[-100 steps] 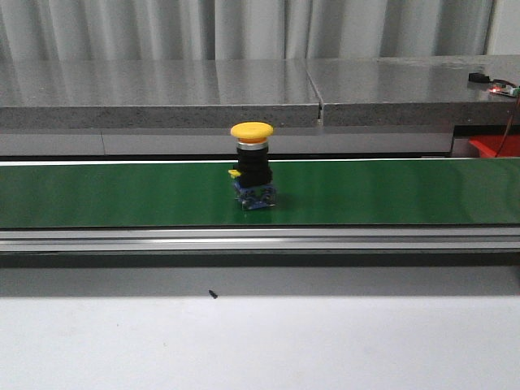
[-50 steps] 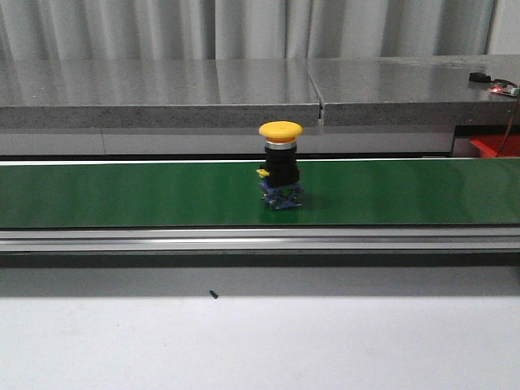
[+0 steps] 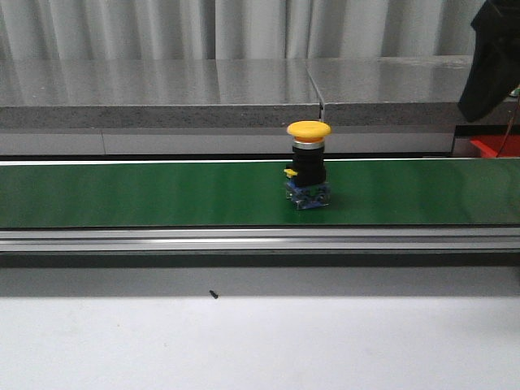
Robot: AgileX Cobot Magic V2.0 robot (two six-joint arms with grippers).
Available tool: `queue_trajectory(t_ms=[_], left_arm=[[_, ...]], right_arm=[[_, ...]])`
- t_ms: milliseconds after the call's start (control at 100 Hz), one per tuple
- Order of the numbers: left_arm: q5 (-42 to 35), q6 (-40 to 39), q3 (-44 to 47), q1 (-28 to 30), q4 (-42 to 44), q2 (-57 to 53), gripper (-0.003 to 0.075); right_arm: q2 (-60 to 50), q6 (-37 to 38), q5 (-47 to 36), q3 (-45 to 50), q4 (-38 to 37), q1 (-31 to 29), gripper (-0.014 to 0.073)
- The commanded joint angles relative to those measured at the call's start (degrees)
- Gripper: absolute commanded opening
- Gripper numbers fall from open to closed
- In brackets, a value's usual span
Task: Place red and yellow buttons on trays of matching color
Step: 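Move the right gripper back over the belt toward the second yellow button, then grasp the second yellow button on the belt with the right gripper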
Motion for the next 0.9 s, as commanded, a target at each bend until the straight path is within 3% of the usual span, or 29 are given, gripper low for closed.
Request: queue_trajectory(t_ms=[0, 410, 890], left_arm=[[-3.60, -0.01, -1.32, -0.44, -0.97, 0.38, -0.0019], [-3.60, -0.01, -1.32, -0.44, -0.97, 0.38, -0.0019], [-3.60, -0.01, -1.32, -0.44, -0.97, 0.38, -0.0019]], right_arm=[[-0.99, -2.00, -0.33, -2.63, 0.69, 1.34, 0.0646], [7.98, -20.07, 10.04, -11.52, 10.48, 5.51, 0.0646], [13.98, -31.04, 5.50, -11.96, 24.85, 5.51, 0.0644]])
